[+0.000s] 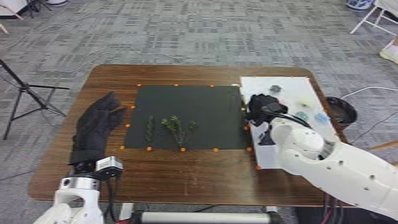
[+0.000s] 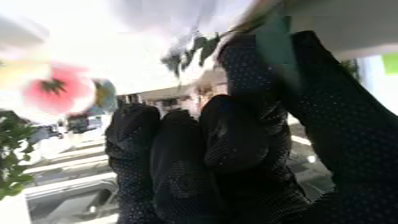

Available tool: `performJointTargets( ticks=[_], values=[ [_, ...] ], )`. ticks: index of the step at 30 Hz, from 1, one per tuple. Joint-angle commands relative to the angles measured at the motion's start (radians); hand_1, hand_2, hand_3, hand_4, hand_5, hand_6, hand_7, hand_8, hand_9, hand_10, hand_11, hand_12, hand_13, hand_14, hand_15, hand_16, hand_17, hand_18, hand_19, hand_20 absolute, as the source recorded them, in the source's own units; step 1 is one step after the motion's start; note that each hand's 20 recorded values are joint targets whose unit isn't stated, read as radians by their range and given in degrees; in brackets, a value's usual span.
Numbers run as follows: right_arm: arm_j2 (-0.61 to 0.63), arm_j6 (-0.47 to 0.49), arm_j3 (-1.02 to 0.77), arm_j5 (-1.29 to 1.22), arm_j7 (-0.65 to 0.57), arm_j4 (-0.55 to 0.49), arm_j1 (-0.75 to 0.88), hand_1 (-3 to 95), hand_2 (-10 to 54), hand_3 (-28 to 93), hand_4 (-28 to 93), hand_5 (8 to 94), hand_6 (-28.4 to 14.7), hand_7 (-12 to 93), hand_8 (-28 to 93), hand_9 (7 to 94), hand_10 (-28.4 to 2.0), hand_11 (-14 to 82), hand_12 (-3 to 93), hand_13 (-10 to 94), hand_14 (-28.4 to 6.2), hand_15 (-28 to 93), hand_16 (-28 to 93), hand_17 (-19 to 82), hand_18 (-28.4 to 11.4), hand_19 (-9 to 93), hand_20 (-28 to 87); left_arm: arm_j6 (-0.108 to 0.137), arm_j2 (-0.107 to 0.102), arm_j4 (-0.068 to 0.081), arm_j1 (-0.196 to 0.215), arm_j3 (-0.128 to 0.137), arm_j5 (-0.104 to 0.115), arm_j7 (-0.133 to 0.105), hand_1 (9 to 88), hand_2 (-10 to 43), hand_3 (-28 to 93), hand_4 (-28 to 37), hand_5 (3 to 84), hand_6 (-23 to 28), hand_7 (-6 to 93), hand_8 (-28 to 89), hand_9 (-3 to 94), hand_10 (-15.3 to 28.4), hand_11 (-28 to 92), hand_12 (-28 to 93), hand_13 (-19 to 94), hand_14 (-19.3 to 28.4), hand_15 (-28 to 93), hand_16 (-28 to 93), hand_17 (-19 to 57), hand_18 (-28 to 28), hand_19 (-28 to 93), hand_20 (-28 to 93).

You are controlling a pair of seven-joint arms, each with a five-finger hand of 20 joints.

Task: Arrange flowers

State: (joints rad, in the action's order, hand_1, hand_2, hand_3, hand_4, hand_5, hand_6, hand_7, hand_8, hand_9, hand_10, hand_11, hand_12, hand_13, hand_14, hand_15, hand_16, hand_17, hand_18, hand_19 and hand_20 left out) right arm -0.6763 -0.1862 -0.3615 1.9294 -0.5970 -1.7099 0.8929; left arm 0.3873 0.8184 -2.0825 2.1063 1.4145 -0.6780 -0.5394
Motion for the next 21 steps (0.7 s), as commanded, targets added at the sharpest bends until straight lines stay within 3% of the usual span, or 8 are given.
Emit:
performJointTargets(
  ticks=[1, 15, 21],
  values=[
    [0.022, -0.062, -0.064, 0.011, 0.02, -0.052, -0.005, 41.0, -9.5, 85, -16, 75.2, -0.8, 51, 28, 81.5, -7.7, 68.0, 55.8, 79, -7.4, 90, 43, 39, -20.7, 90, 46, 0.006, 0.005, -0.008, 0.014, 0.003, 0.005, -0.015, 29.9, -4.5, 70, -22.8, 31.3, 1.8, 25.8, -11, 26.0, 11.9, 30, 20, 24, 14.1, 39, 5, -8.0, 19.8, 41, 18],
    [-0.025, -0.032, -0.078, -0.011, 0.042, -0.215, 0.06, 41.2, -9.5, 84, -15, 75.8, -1.2, 51, 28, 82.1, -7.6, 67.9, 55.3, 79, -7.3, 90, 43, 40, -20.8, 90, 45, -0.002, 0.005, -0.006, 0.01, 0.005, 0.003, -0.009, 29.9, -4.6, 70, -22.8, 31.2, 1.8, 25.8, -11, 25.9, 11.9, 30, 20, 24, 14.1, 39, 5, -8.0, 19.8, 41, 18],
    [-0.038, -0.031, 0.001, -0.008, 0.096, -0.217, 0.069, 41.4, -9.5, 84, -15, 76.1, -1.3, 51, 28, 82.1, -7.5, 67.9, 55.4, 80, -7.2, 90, 43, 40, -20.9, 91, 45, -0.001, 0.007, -0.004, 0.005, 0.004, 0.002, -0.007, 29.9, -4.6, 70, -22.8, 31.2, 1.8, 25.8, -11, 25.9, 11.9, 30, 20, 24, 14.1, 39, 5, -8.0, 19.8, 41, 18]
  ],
)
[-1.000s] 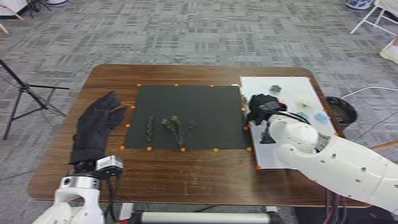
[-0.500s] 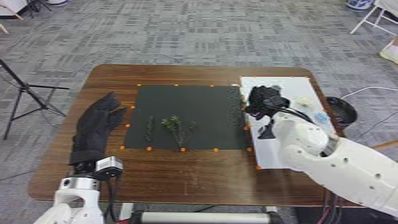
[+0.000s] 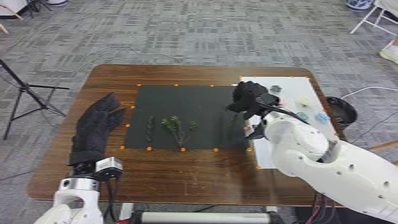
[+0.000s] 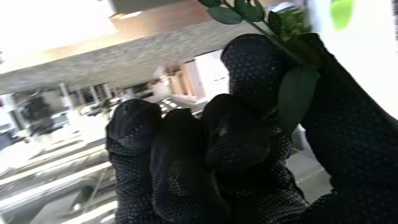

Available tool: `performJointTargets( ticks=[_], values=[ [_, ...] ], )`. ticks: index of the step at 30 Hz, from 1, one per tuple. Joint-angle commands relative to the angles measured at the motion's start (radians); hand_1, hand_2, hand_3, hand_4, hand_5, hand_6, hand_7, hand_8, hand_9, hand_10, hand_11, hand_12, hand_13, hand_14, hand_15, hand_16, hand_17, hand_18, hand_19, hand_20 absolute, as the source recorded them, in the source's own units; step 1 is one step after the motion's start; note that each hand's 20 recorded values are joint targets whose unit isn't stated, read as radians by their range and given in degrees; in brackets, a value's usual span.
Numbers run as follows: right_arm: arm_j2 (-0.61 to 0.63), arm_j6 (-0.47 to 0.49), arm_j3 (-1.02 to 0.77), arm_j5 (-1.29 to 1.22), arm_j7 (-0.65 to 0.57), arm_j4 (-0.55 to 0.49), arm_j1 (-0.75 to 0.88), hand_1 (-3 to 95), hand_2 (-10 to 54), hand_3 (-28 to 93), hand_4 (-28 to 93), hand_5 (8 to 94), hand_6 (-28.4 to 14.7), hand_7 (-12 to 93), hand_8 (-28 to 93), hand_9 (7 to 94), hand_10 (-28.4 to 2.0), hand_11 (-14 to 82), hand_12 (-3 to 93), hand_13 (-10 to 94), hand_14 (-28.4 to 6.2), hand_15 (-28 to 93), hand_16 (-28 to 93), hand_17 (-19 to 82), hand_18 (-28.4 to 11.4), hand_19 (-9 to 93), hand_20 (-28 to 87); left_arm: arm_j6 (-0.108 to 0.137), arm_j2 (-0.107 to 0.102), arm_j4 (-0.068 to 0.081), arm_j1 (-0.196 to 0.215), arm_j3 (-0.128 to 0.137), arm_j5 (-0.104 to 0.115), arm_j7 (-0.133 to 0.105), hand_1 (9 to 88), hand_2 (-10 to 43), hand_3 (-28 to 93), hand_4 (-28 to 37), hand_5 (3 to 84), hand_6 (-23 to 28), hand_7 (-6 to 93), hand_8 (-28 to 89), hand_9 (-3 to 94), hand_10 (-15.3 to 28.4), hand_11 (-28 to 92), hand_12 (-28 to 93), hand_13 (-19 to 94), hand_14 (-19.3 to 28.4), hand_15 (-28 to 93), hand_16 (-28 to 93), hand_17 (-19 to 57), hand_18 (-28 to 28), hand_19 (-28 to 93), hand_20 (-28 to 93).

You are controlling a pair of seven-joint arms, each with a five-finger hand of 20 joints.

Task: Arrange flowers

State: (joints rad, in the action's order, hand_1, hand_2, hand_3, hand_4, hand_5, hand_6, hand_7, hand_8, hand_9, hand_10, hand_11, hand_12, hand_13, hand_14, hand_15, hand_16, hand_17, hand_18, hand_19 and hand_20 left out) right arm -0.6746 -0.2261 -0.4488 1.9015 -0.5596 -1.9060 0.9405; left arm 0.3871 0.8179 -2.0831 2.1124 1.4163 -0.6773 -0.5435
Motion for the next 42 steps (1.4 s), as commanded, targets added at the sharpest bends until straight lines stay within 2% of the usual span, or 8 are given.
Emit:
performJointTargets(
  ticks=[1, 9, 19, 29, 36, 42],
  values=[
    [-0.041, 0.015, 0.099, 0.016, 0.061, -0.018, 0.022, 41.3, -9.5, 84, -15, 76.1, -1.3, 51, 28, 82.1, -7.6, 67.9, 55.4, 80, -7.2, 90, 43, 40, -20.8, 91, 45, -0.002, 0.007, -0.003, -0.002, 0.003, 0.002, -0.002, 29.9, -4.6, 70, -22.8, 31.2, 1.8, 25.8, -11, 25.9, 11.9, 30, 20, 24, 14.1, 39, 5, -8.0, 19.8, 41, 18],
    [-0.051, 0.054, 0.182, 0.078, 0.029, 0.033, 0.024, 41.3, -9.5, 84, -15, 75.7, -1.0, 51, 28, 82.0, -7.4, 67.8, 55.6, 79, -7.2, 90, 44, 40, -20.6, 91, 45, -0.001, 0.007, -0.006, 0.007, 0.012, 0.001, -0.001, 29.9, -4.6, 70, -22.7, 31.2, 1.8, 25.8, -11, 25.9, 11.9, 30, 20, 24, 14.1, 39, 5, -8.0, 19.8, 41, 18],
    [-0.103, 0.06, 0.189, 0.096, 0.022, 0.077, 0.011, 41.5, -9.5, 84, -16, 75.6, -0.9, 51, 27, 82.0, -7.4, 67.8, 55.7, 79, -7.2, 90, 43, 40, -20.6, 91, 45, -0.002, 0.011, -0.002, -0.002, 0.004, 0.001, 0.002, 29.9, -4.6, 70, -22.9, 31.3, 1.9, 25.6, -11, 26.0, 12.0, 30, 20, 24, 14.1, 39, 5, -8.0, 19.8, 41, 18],
    [-0.127, 0.073, 0.171, 0.095, -0.002, 0.076, 0.015, 41.1, -9.5, 83, -17, 75.4, 0.3, 51, 26, 81.7, -7.0, 67.1, 55.8, 79, -6.9, 90, 44, 40, -20.3, 90, 45, -0.004, 0.014, 0.002, -0.011, -0.003, 0.0, 0.002, 29.8, -4.5, 70, -22.9, 31.3, 1.9, 25.6, -11, 25.9, 11.9, 30, 20, 24, 14.1, 39, 5, -8.1, 19.8, 41, 18],
    [-0.124, 0.077, 0.157, 0.081, -0.01, 0.073, 0.023, 40.4, -9.5, 83, -17, 75.1, 1.3, 51, 24, 81.6, -6.9, 66.5, 55.9, 79, -6.8, 89, 44, 40, -20.4, 90, 45, -0.003, 0.012, -0.002, -0.002, 0.004, 0.0, 0.004, 29.8, -4.6, 70, -22.8, 31.3, 1.9, 25.6, -11, 25.9, 11.9, 30, 20, 24, 14.1, 39, 5, -8.0, 19.8, 41, 18],
    [-0.121, 0.088, 0.12, 0.094, -0.045, 0.074, 0.04, 37.9, -9.5, 78, -24, 73.0, 1.0, 47, 22, 80.7, -7.2, 65.1, 56.7, 78, -7.2, 89, 45, 39, -20.5, 90, 45, -0.004, 0.012, -0.002, -0.001, 0.002, -0.001, 0.004, 29.9, -4.4, 70, -22.9, 31.3, 1.9, 25.6, -11, 26.0, 11.9, 30, 20, 24, 14.1, 39, 5, -8.0, 19.8, 41, 18]
  ],
)
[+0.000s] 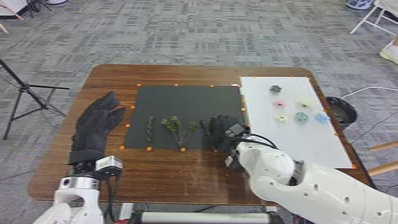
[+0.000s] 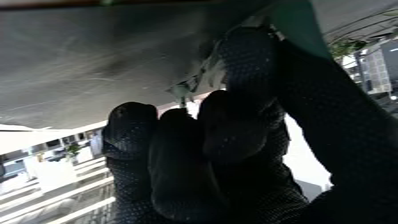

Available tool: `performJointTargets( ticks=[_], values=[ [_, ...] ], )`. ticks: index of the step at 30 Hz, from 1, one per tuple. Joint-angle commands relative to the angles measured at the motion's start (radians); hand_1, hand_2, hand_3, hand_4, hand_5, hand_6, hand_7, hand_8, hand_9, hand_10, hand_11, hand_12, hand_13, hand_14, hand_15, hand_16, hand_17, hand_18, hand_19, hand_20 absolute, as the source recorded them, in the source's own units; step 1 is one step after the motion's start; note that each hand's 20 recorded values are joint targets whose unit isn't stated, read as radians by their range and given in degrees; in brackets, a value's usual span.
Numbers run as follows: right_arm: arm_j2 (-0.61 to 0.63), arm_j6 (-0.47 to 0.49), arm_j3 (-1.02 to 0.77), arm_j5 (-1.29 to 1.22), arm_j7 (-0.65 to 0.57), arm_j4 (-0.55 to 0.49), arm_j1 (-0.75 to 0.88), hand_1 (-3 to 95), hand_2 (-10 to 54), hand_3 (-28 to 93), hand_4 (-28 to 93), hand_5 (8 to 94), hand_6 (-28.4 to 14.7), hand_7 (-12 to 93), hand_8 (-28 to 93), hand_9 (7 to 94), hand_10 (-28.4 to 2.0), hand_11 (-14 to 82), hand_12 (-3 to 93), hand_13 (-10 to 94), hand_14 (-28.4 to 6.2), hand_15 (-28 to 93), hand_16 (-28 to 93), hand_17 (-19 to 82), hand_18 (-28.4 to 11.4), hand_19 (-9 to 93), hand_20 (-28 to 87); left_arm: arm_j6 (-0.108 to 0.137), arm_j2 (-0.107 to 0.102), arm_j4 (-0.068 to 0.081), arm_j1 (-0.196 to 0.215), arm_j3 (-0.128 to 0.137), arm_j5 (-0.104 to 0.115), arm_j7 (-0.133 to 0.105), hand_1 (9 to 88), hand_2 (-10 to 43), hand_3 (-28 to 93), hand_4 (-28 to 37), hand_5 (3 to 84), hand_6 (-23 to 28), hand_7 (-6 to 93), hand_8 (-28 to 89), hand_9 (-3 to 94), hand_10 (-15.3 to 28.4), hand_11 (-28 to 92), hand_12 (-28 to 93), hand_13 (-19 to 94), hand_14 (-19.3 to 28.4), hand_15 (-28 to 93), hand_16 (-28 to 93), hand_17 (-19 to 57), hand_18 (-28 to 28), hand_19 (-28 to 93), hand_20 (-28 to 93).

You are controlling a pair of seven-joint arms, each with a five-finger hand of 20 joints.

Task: Arrange flowers

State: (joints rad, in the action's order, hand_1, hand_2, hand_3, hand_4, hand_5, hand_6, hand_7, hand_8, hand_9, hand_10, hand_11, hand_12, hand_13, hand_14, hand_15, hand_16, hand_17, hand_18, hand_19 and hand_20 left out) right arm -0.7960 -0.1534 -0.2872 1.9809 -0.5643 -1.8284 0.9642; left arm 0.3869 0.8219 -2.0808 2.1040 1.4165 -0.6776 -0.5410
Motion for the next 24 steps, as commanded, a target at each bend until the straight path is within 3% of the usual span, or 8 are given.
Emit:
performJointTargets(
  ticks=[1, 7, 9, 11, 16, 19, 21, 24],
  values=[
    [0.003, 0.016, -0.052, 0.016, -0.046, -0.008, 0.02, 37.1, -9.5, 77, -24, 72.8, 0.8, 46, 22, 80.6, -7.2, 65.0, 56.8, 78, -7.3, 89, 45, 39, -20.5, 90, 45, -0.004, 0.008, -0.004, 0.01, 0.003, 0.0, 0.001, 29.9, -4.4, 70, -22.9, 31.3, 1.9, 25.5, -11, 25.9, 11.9, 30, 20, 24, 14.2, 39, 5, -8.1, 19.9, 41, 18],
    [0.0, 0.023, -0.137, 0.005, -0.084, -0.05, 0.052, 30.0, -9.5, 80, -27, 72.5, -0.3, 44, 16, 80.0, -7.6, 64.5, 56.7, 77, -7.5, 88, 44, 39, -20.6, 90, 45, -0.004, 0.007, -0.007, 0.019, 0.004, 0.0, 0.001, 29.8, -4.5, 70, -22.8, 31.3, 1.8, 25.6, -11, 26.0, 11.9, 30, 20, 24, 14.2, 39, 5, -8.0, 19.8, 41, 18],
    [-0.001, 0.026, -0.168, -0.005, -0.088, -0.068, 0.065, 26.9, -9.5, 80, -27, 72.7, -0.8, 48, -4, 80.2, -7.6, 64.5, 56.2, 78, -7.3, 88, 44, 39, -20.9, 90, 45, -0.006, 0.005, -0.007, 0.02, 0.005, 0.0, -0.001, 29.8, -4.5, 70, -22.8, 31.3, 1.9, 25.6, -11, 26.0, 11.9, 30, 20, 24, 14.2, 39, 5, -8.0, 19.8, 41, 18],
    [0.003, 0.023, -0.2, -0.028, -0.076, -0.085, 0.077, 24.4, -9.5, 79, -27, 72.8, -1.1, 48, -9, 80.4, -7.7, 64.2, 56.1, 78, -7.4, 88, 44, 39, -21.1, 90, 45, -0.007, 0.004, -0.006, 0.017, 0.003, 0.0, -0.001, 29.8, -4.5, 70, -22.9, 31.3, 1.9, 25.6, -11, 25.9, 11.9, 30, 20, 24, 14.2, 39, 5, -8.0, 19.8, 41, 18],
    [0.031, 0.024, -0.262, -0.061, -0.017, -0.103, 0.114, 24.5, -8.5, 80, -22, 71.0, -2.4, 45, -9, 77.0, -9.3, 62.9, 56.9, 75, -9.0, 87, 45, 36, -21.2, 89, 45, -0.008, 0.004, -0.003, 0.012, 0.0, 0.001, -0.002, 29.8, -4.5, 70, -22.9, 31.3, 1.9, 25.6, -11, 25.9, 11.8, 30, 20, 24, 14.2, 39, 5, -8.0, 19.8, 41, 18],
    [0.053, 0.124, -0.273, -0.039, -0.004, -0.093, 0.12, 36.5, -5.9, 84, -18, 66.8, -2.8, 34, 13, 72.8, -10.1, 55.8, 65.8, 70, -10.3, 87, 45, 31, -21.0, 84, 48, -0.009, 0.004, -0.005, 0.018, 0.005, 0.002, -0.002, 29.8, -4.4, 70, -22.9, 31.3, 1.9, 25.5, -11, 25.9, 11.9, 30, 20, 24, 14.2, 39, 5, -8.0, 19.9, 41, 18],
    [0.075, 0.167, -0.271, -0.061, 0.03, -0.084, 0.123, 41.1, -3.9, 90, -18, 64.7, -2.1, 27, 10, 69.0, -10.6, 49.0, 74.4, 64, -11.5, 87, 45, 27, -20.8, 80, 49, -0.008, 0.003, -0.005, 0.016, 0.004, 0.002, -0.004, 29.8, -4.4, 70, -23.0, 31.4, 1.9, 25.5, -11, 25.9, 11.9, 30, 20, 24, 14.2, 39, 5, -8.1, 19.9, 41, 18],
    [0.1, 0.208, -0.239, -0.054, 0.044, -0.073, 0.115, 41.0, -1.4, 92, -18, 64.1, -0.7, 26, 4, 64.9, -11.4, 48.7, 74.8, 59, -12.5, 85, 49, 24, -21.0, 77, 50, -0.006, 0.003, -0.005, 0.016, 0.005, 0.003, -0.005, 29.7, -4.3, 70, -22.9, 31.3, 1.9, 25.5, -11, 26.0, 11.9, 30, 20, 24, 14.2, 39, 5, -8.1, 19.8, 41, 18]
  ],
)
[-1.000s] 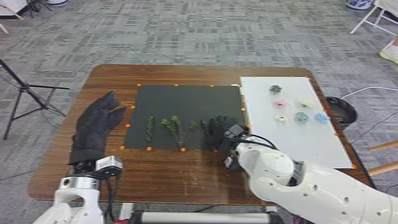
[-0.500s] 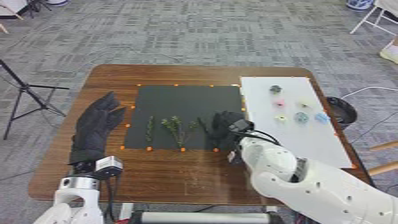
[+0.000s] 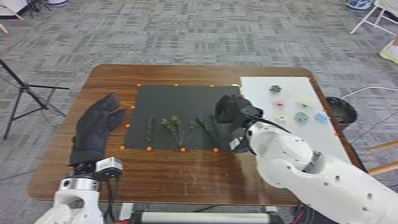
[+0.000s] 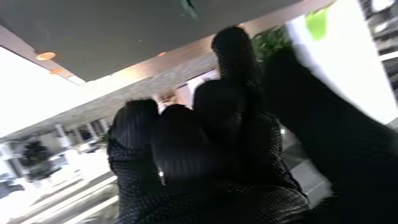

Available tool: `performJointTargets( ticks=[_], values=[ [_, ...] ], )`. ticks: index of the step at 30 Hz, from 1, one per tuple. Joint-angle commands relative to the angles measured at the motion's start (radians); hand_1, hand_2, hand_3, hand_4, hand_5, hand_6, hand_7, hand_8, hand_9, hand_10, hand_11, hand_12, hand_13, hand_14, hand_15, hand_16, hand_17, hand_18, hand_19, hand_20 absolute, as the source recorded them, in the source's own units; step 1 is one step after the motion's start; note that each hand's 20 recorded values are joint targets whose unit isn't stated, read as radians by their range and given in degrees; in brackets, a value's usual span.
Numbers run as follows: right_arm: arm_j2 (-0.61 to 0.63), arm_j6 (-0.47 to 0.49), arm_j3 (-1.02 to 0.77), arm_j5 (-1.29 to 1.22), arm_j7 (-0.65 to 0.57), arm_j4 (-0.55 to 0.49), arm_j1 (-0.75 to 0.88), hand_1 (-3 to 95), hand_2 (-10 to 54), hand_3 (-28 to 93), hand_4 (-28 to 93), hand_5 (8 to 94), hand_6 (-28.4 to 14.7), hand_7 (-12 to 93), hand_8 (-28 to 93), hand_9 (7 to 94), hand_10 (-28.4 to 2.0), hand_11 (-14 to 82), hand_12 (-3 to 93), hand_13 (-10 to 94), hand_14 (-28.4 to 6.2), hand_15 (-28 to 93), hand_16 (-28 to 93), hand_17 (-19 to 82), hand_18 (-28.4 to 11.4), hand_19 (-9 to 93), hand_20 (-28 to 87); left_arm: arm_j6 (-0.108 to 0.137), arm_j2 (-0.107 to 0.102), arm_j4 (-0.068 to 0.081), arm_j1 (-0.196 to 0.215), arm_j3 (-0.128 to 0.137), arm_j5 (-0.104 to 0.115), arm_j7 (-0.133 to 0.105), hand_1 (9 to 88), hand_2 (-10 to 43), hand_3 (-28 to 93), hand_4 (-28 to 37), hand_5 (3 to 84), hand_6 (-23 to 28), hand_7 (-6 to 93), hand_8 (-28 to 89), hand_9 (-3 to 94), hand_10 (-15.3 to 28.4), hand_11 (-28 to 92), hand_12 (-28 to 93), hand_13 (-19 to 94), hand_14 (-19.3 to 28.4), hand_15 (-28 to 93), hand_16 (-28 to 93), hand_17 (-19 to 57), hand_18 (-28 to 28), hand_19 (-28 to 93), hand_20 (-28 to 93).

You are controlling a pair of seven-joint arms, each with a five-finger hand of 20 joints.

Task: Arrange flowers

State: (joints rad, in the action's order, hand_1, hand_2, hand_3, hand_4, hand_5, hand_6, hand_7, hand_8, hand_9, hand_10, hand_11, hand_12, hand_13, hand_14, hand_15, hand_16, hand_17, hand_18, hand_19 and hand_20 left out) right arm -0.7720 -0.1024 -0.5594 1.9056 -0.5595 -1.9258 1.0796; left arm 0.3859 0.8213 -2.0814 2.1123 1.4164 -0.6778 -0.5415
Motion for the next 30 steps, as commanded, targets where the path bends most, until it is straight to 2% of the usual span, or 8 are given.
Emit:
performJointTargets(
  ticks=[1, 7, 15, 30],
  values=[
    [0.085, 0.156, 0.054, 0.031, 0.036, 0.027, -0.009, 40.4, -0.9, 93, -17, 64.1, -0.5, 26, 3, 63.7, -11.8, 48.7, 75.1, 58, -12.8, 85, 49, 23, -21.1, 76, 50, -0.004, 0.004, -0.005, 0.007, 0.005, 0.003, -0.005, 29.7, -4.3, 70, -22.9, 31.4, 1.9, 25.5, -11, 25.9, 11.9, 30, 20, 24, 14.2, 39, 5, -8.0, 19.8, 41, 18],
    [0.122, 0.157, 0.136, 0.126, 0.022, 0.047, -0.047, 38.8, -0.9, 92, -18, 64.5, -1.0, 26, 5, 62.6, -12.0, 49.4, 73.9, 58, -13.2, 86, 46, 23, -21.0, 75, 50, -0.004, 0.006, -0.005, 0.006, 0.007, 0.002, -0.005, 29.7, -4.3, 70, -23.0, 31.5, 2.0, 25.6, -11, 26.0, 11.9, 30, 20, 24, 14.2, 39, 5, -8.1, 19.8, 41, 18],
    [0.161, 0.171, 0.145, 0.093, 0.116, 0.008, -0.048, 37.0, -1.4, 93, -15, 67.9, -2.6, 25, 6, 64.2, -12.1, 49.8, 74.0, 59, -13.2, 87, 46, 24, -21.1, 76, 50, 0.0, 0.008, -0.004, 0.005, 0.009, 0.003, -0.004, 29.7, -4.3, 70, -23.0, 31.4, 1.9, 25.5, -11, 25.9, 12.0, 30, 20, 24, 14.1, 39, 5, -8.1, 19.8, 41, 18],
    [0.132, 0.196, 0.166, 0.063, 0.175, -0.043, -0.034, 37.1, -1.8, 92, -16, 68.9, -2.8, 25, 7, 65.1, -11.9, 49.1, 74.8, 60, -13.4, 87, 44, 25, -21.0, 76, 50, 0.001, 0.01, -0.005, 0.004, 0.007, 0.004, -0.006, 29.6, -4.3, 70, -23.0, 31.3, 1.8, 25.6, -11, 26.0, 11.9, 30, 20, 24, 14.1, 39, 5, -8.1, 19.9, 41, 18]
  ],
)
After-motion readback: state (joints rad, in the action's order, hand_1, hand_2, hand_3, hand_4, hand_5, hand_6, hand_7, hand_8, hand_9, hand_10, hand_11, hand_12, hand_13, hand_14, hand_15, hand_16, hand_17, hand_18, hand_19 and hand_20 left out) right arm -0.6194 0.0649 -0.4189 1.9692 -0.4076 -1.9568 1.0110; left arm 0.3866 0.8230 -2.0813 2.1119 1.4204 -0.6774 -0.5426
